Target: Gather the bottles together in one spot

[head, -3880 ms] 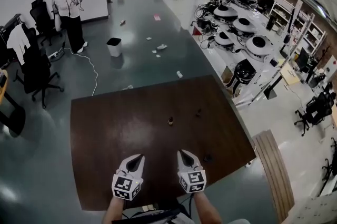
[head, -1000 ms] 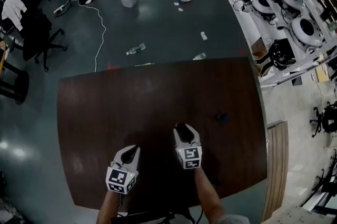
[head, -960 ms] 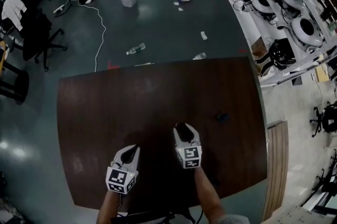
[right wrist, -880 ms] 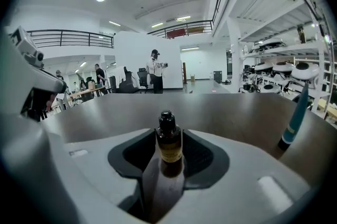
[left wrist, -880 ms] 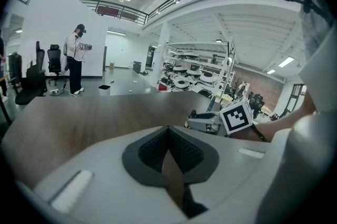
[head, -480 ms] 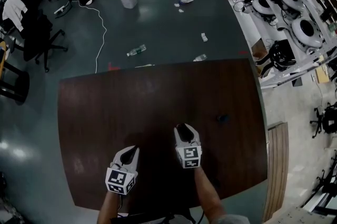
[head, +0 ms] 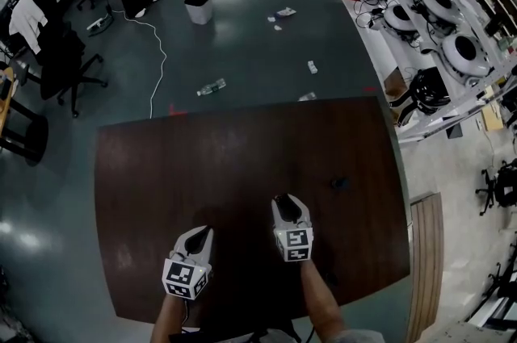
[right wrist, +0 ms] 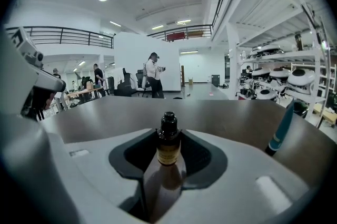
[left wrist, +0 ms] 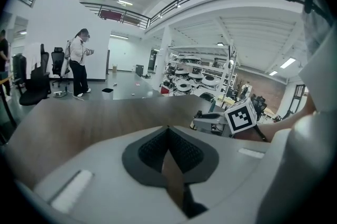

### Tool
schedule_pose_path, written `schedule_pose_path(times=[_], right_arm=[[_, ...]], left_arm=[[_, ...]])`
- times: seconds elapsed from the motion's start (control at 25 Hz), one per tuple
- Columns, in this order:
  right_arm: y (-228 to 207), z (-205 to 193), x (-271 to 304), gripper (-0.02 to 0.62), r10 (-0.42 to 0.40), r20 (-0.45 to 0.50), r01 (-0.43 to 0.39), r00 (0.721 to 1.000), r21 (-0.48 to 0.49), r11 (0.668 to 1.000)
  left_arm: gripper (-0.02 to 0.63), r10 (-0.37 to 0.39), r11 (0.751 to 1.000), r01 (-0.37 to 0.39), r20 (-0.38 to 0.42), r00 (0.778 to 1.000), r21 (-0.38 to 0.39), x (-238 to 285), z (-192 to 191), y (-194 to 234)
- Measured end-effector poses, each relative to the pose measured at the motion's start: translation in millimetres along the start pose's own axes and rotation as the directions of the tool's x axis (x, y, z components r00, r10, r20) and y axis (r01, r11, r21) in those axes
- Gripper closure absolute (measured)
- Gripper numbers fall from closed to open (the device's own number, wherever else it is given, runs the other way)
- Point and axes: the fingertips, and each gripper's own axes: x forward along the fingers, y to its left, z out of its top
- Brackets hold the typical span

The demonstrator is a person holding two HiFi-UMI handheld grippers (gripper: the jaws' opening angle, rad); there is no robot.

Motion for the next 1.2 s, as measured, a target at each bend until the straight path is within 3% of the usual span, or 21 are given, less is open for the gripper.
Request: schedule_pose_path(times=[0.56, 1.2], right_arm=[[15.7, 17.4, -77.3, 0.456, -0.022, 0.069, 0.025, 0.997, -0.040, 0.999], [75.5, 8.8, -150.1, 0.456, 0.041, 0.059, -0.036, 0.997, -0.093, 0.995]], left_arm=[[0.606, -0.022, 0.999, 0.019, 0.067, 0.998, 0.038, -34.6, 10.5, -23.4], [0.606, -0.005, 0.999, -0.001, 0.125, 0.992, 0.049, -88.4, -0.1, -35.1]])
